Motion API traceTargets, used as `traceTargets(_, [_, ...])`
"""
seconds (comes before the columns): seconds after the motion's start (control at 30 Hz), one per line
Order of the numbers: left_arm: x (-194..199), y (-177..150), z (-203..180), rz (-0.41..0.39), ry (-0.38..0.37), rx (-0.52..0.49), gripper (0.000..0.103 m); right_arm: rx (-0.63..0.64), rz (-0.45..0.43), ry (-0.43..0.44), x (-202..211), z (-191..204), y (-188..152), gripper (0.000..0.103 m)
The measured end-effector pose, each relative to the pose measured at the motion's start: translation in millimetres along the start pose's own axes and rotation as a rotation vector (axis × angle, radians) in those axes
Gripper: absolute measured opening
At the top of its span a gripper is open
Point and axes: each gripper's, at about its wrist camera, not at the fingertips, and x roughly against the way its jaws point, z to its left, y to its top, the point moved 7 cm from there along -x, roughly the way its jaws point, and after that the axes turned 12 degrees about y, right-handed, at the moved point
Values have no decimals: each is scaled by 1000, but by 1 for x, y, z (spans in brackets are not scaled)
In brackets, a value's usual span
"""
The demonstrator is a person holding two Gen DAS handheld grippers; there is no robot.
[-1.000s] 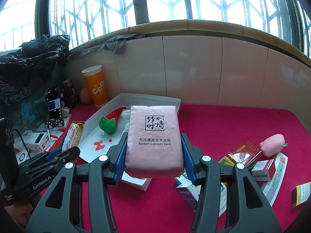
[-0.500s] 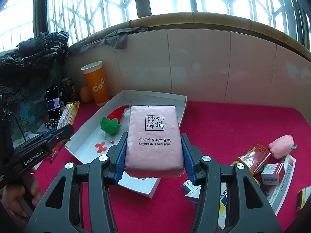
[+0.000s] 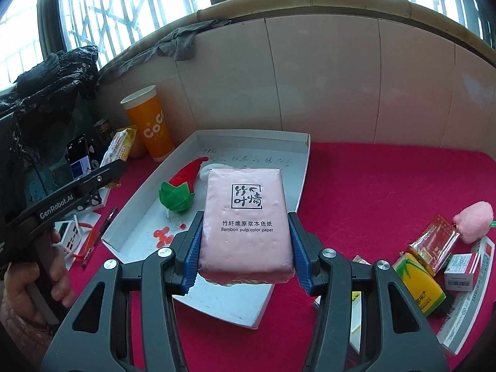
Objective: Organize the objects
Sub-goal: 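Open left gripper over tray dropping snack bar while right gripper releases pink tissue pack, then withdraw both grippers from tray toward the boxes on the table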
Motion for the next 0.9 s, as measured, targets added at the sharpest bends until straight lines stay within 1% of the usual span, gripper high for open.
traceTargets(0.13, [-16,0,-8,23,9,-17,30,8,39,16,-18,7,-8,51])
traceTargets(0.23, [-25,-1,-21,33,1,-35,31,26,71,24,-33,14,-15,51])
traceTargets(0.33, [-32,-2,-30,44,0,-40,31,58,103,10,-50,19,-23,51])
traceTargets(0.4, [-35,-4,-35,52,-31,-36,45,86,123,-9,-61,21,-28,51])
traceTargets(0.43, [-34,-6,-37,51,-43,-29,65,95,131,-13,-64,22,-31,51])
traceTargets(0.47, [-33,-6,-37,45,-47,-22,88,105,139,-19,-66,22,-33,52])
traceTargets(0.5, [-30,-7,-36,29,-47,-16,100,114,137,-27,-66,23,-34,54])
traceTargets(0.53, [-26,-6,-35,8,-42,-10,103,122,129,-31,-64,23,-35,67])
traceTargets(0.57, [-23,-5,-34,-12,-35,-4,103,129,119,-30,-62,24,-35,81])
traceTargets(0.6, [-19,-4,-32,-27,-26,1,103,136,109,-31,-59,25,-35,83])
traceTargets(0.73, [-2,-2,-28,-56,-20,37,103,141,81,-40,-44,23,-38,84])
traceTargets(0.83, [15,-4,-29,-81,-17,54,103,102,58,-24,-28,16,-42,85])
traceTargets(0.9, [29,-13,-32,-97,-23,67,103,61,59,-3,-23,14,-45,88])
